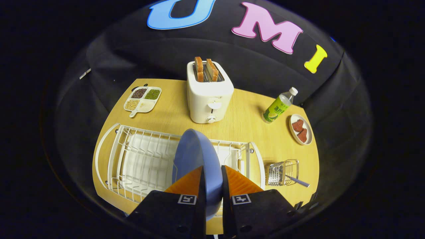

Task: Take the plate from the dish rack, then take the spoon from the basket and place it into the plate.

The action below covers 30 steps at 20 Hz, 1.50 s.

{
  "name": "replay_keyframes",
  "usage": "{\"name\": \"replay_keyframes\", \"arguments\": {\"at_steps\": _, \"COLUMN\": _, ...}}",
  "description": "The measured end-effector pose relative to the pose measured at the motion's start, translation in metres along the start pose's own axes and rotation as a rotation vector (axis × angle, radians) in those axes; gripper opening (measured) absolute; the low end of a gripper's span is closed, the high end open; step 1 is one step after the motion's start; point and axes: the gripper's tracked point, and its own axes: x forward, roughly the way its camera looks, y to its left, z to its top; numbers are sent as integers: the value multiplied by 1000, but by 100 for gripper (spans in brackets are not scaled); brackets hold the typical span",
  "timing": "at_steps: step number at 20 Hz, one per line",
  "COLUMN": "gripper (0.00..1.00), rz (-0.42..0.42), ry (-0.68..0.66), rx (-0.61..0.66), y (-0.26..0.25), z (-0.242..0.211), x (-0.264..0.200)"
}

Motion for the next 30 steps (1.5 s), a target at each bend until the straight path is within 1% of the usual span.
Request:
{"name": "replay_keyframes", "arguments": {"at_steps": 3, "gripper": 24, "rz": -6, "ry": -60, "rx": -20, "y": -10, "z": 12, "x": -15}}
{"name": "replay_keyframes", "arguments": {"at_steps": 6, "gripper": 22, "rz": 118, "ry": -105, "rx": 59, "y": -7, "z": 20, "x": -37}}
{"name": "replay_keyframes", "arguments": {"at_steps": 8, "gripper": 22, "rz": 182, "ry": -143, "rx": 115, "y": -23, "z": 22, "x": -56}}
{"name": "replay_keyframes", "arguments": {"at_steps": 10, "gripper": 22, "rz": 233, "ry": -174, "rx": 165, "y": -47, "z": 18, "x": -74}}
{"name": "replay_keyframes", "arguments": {"at_steps": 13, "gripper": 21, "rz": 288, "ry": -199, "rx": 240, "y": -95, "z": -8, "x": -100}}
{"name": "replay_keyframes", "arguments": {"at_steps": 15, "gripper": 21, "rz": 298, "ry": -208, "rx": 267, "y": -132, "z": -32, "x": -113}}
{"name": "replay_keyframes", "arguments": {"at_steps": 17, "gripper": 22, "rz": 288, "ry": -199, "rx": 283, "y": -169, "z": -67, "x": -123}}
{"name": "replay_keyframes", "arguments": {"at_steps": 19, "gripper": 21, "rz": 284, "ry": -155, "rx": 317, "y": -200, "z": -110, "x": -125}}
{"name": "replay_keyframes", "arguments": {"at_steps": 22, "gripper": 22, "rz": 285, "ry": -51, "rx": 408, "y": -233, "z": -184, "x": -118}}
{"name": "replay_keyframes", "arguments": {"at_steps": 25, "gripper": 21, "rz": 273, "ry": 19, "rx": 447, "y": -250, "z": -246, "x": -100}}
{"name": "replay_keyframes", "arguments": {"at_steps": 26, "gripper": 22, "rz": 278, "ry": 31, "rx": 466, "y": -252, "z": -260, "x": -90}}
{"name": "replay_keyframes", "arguments": {"at_steps": 30, "gripper": 22, "rz": 321, "ry": 40, "rx": 547, "y": -252, "z": -291, "x": -52}}
